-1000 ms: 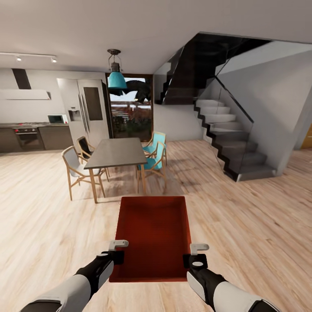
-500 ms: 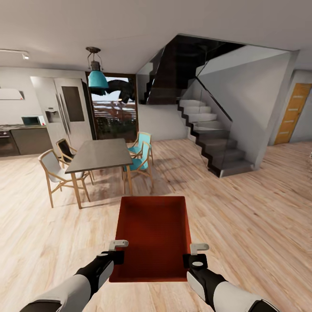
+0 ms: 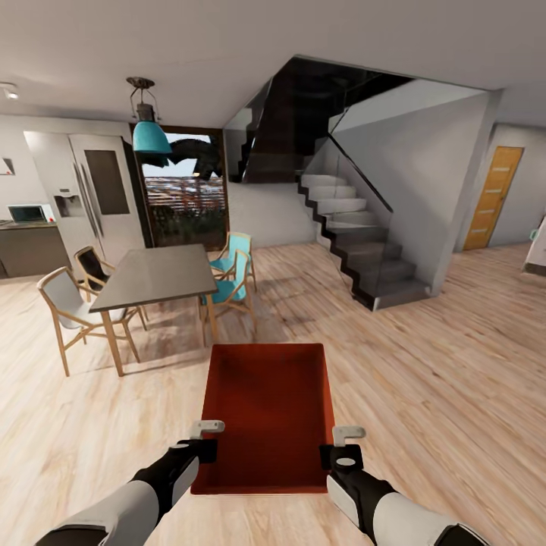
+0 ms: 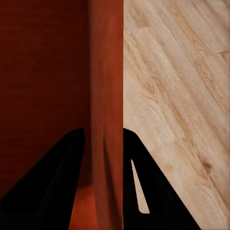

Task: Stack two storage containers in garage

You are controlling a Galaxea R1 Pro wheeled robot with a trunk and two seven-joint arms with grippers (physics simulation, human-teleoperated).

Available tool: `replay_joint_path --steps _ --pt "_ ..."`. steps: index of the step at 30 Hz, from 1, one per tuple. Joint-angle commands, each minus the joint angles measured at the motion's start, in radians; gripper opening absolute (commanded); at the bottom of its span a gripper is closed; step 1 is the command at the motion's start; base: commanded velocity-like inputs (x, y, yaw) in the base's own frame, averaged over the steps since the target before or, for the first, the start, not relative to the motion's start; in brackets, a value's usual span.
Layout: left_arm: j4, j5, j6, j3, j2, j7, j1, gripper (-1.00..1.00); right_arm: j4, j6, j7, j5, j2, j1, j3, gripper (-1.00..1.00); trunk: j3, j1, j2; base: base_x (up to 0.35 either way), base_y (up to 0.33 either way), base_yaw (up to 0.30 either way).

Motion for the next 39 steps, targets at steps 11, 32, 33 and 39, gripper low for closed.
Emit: replay_joint_path --steps 11,32,33,39 --pt "-0.005 -0.017 0.007 0.049 0.015 0.010 -0.001 -1.00 0.007 -0.005 -0.009 -0.003 -0.005 -0.001 -0.016 -1.00 -0.002 0.001 -0.002 0.299 -0.087 -0.014" --pt "-0.004 -0.017 0.007 0.049 0.015 0.010 -0.001 -1.00 0.007 -0.005 -0.010 -0.003 -0.003 -0.001 -0.016 -1.00 -0.002 0.001 -0.002 0.317 -0.005 -0.234" --pt "-0.003 -0.017 0.007 0.049 0.015 0.010 -0.001 -1.00 0.007 -0.005 -0.010 -0.003 -0.003 0.000 -0.016 -1.00 -0.002 0.001 -0.002 0.320 0.000 -0.246" --pt "-0.003 -0.017 0.007 0.049 0.015 0.010 -0.001 -1.00 0.007 -0.004 -0.010 -0.003 -0.003 -0.001 -0.016 -1.00 -0.002 0.001 -0.002 0.320 0.000 -0.246"
